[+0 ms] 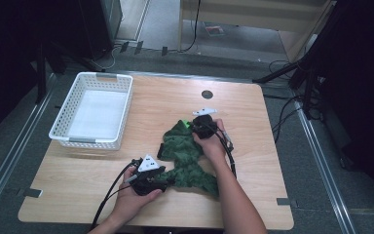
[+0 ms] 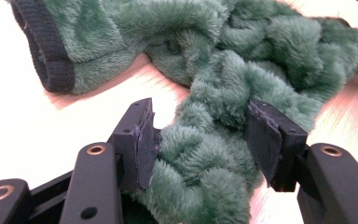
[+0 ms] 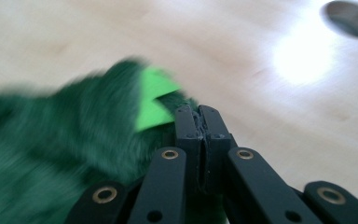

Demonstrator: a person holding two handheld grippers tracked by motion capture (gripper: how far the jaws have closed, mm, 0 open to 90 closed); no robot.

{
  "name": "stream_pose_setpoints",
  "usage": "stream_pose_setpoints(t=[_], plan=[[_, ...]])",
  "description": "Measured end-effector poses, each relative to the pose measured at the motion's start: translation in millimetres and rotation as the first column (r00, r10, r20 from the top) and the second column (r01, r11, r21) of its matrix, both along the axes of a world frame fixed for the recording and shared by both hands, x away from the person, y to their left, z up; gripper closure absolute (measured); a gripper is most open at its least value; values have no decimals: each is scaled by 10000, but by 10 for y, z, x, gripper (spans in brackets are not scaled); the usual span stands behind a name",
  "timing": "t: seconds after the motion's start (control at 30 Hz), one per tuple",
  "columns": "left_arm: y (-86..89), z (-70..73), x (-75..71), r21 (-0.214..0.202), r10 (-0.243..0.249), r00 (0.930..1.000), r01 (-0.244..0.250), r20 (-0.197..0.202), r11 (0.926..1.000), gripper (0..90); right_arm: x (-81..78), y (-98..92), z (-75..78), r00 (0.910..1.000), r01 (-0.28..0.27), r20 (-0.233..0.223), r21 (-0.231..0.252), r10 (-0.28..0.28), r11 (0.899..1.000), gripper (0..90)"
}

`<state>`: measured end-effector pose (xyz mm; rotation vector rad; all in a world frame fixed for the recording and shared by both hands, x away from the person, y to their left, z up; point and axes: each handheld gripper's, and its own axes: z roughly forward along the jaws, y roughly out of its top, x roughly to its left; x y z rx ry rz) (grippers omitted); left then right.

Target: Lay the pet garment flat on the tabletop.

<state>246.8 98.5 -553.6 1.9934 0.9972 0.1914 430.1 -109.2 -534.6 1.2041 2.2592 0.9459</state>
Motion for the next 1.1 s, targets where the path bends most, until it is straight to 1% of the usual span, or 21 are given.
stream_pose_setpoints(t=[0.07, 0.13, 0.23, 0.27, 0.3, 0.33, 0.43, 0.47, 0.57, 0.63, 0.67, 0.7, 0.73, 0.77, 0.83, 0.93, 0.97, 1.0, 1.03, 1.07, 1.1], plan=[[4, 0, 4, -44, 52, 10000, -53, -26, 10000, 442, 106, -25, 17, 9991, 416, 24, 290, -416, 9987, 890], [13, -1, 13, -89, 58, 10000, -58, -72, 9999, 441, 174, -32, 15, 9972, 699, 277, -65, -697, 9975, 890], [12, 0, 15, -86, 121, 9999, -122, -78, 9999, 439, 230, -67, -11, 9978, 649, 114, -90, -648, 9979, 857], [12, -1, 17, -105, 137, 9999, -137, -74, 9999, 438, 230, -89, -9, 9981, 608, -27, 100, -608, 9981, 800], [13, -1, 18, -127, 136, 9999, -137, -86, 9998, 437, 225, -116, 3, 9987, 482, -210, 467, -473, 9977, 727], [14, -1, 20, -143, 118, 9999, -120, -105, 9998, 434, 212, -150, 25, 9992, 343, -248, 835, -323, 9959, 659], [15, -1, 21, -148, 109, 9999, -111, -121, 9998, 429, 115, -275, 148, 9996, 294, -107, 1726, -280, 9845, 573], [14, 0, 20, -137, 107, 9999, -109, -129, 9998, 428, 70, -318, 192, 9997, 248, -3, 1992, -253, 9796, 559], [9, 1, 19, -96, 139, 9999, -140, -97, 9999, 426, -130, -406, 307, 9992, 237, 258, 2497, -312, 9680, 559], [7, 3, 17, -58, 126, 9999, -127, -98, 9999, 426, -318, -380, 350, 9992, -5, 383, 2580, -97, 9662, 639], [4, 3, 16, -60, 138, 9999, -138, -89, 9999, 426, -429, -338, 356, 9986, -339, 492, 2651, 216, 9636, 686], [2, 2, 15, -49, 149, 9999, -150, -62, 9999, 427, -538, -273, 350, 9959, -854, 507, 2618, 746, 9614, 733], [-1, 1, 14, -54, 161, 9999, -161, -60, 9999, 427, -654, -192, 340, 9921, -1230, 532, 2287, 1137, 9657, 765], [0, 1, 16, -19, 143, 9999, -143, -30, 9999, 427, -767, -116, 319, 9881, -1508, 585, 1914, 1421, 9699, 797], [1, 2, 14, -4, 144, 9999, -144, -23, 9999, 427, -937, -4, 250, 9812, -1932, 313, 1573, 1907, 9685, 810], [3, 2, 11, -2, 151, 9999, -151, -32, 9999, 426, -1076, 37, 105, 9828, -1849, 96, 711, 1846, 9802, 814], [2, 2, 11, -5, 152, 9999, -152, -33, 9999, 427, -1091, 17, 49, 9842, -1770, 12, 597, 1772, 9824, 813], [3, 2, 10, -31, 157, 9999, -157, -56, 9999, 427, -1099, -9, -6, 9859, -1658, -133, 668, 1671, 9839, 810], [4, 0, 12, -43, 155, 9999, -155, -44, 9999, 427, -1111, -30, -56, 9872, -1574, -139, 701, 1588, 9850, 809], [4, -1, 12, -61, 158, 9999, -159, -52, 9999, 427, -1134, -43, -99, 9877, -1557, -12, 676, 1562, 9855, 812], [5, 0, 13, -53, 149, 9999, -150, -62, 9999, 426, -1160, -45, -128, 9861, -1649, 319, 565, 1633, 9847, 815]])
